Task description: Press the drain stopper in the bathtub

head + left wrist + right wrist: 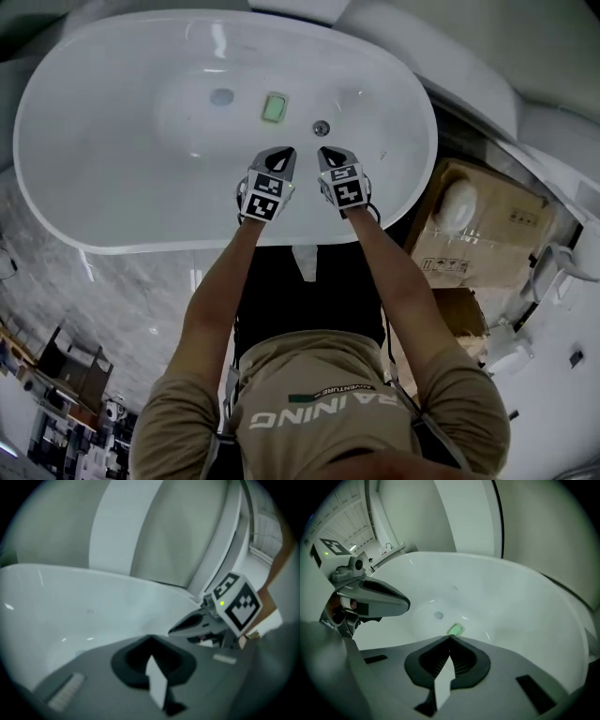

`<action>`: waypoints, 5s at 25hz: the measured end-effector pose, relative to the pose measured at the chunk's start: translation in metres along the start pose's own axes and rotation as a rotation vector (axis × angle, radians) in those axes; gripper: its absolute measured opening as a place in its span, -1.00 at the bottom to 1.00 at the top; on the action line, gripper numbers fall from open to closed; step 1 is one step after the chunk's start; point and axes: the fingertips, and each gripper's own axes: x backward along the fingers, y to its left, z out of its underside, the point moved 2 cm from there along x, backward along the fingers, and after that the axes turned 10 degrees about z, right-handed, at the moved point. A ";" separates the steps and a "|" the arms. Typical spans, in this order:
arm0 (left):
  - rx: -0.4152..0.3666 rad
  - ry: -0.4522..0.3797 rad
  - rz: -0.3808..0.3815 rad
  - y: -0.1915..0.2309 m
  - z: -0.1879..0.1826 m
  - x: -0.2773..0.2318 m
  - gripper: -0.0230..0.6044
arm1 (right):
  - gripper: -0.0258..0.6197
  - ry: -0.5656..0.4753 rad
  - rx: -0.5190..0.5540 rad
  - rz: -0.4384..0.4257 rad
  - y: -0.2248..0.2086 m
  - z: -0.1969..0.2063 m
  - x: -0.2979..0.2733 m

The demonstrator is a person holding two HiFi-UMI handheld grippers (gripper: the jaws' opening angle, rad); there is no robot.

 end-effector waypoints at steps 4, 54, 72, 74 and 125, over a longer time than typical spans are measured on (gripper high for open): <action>0.011 -0.021 0.000 -0.017 -0.015 0.025 -0.92 | -0.89 -0.058 -0.006 0.015 0.004 -0.023 0.037; -0.312 -0.597 -0.142 -0.160 -0.378 0.324 -0.92 | -0.89 -0.825 0.186 0.049 0.011 -0.301 0.499; -0.479 -0.803 -0.176 -0.214 -0.462 0.436 -0.92 | -0.90 -1.125 0.201 0.200 0.013 -0.356 0.620; -0.515 -0.809 -0.192 -0.225 -0.465 0.442 -0.92 | -0.89 -1.177 0.182 0.217 0.014 -0.360 0.634; -0.550 -0.841 -0.230 -0.243 -0.437 0.433 -0.92 | -0.90 -1.194 0.061 0.157 0.007 -0.340 0.620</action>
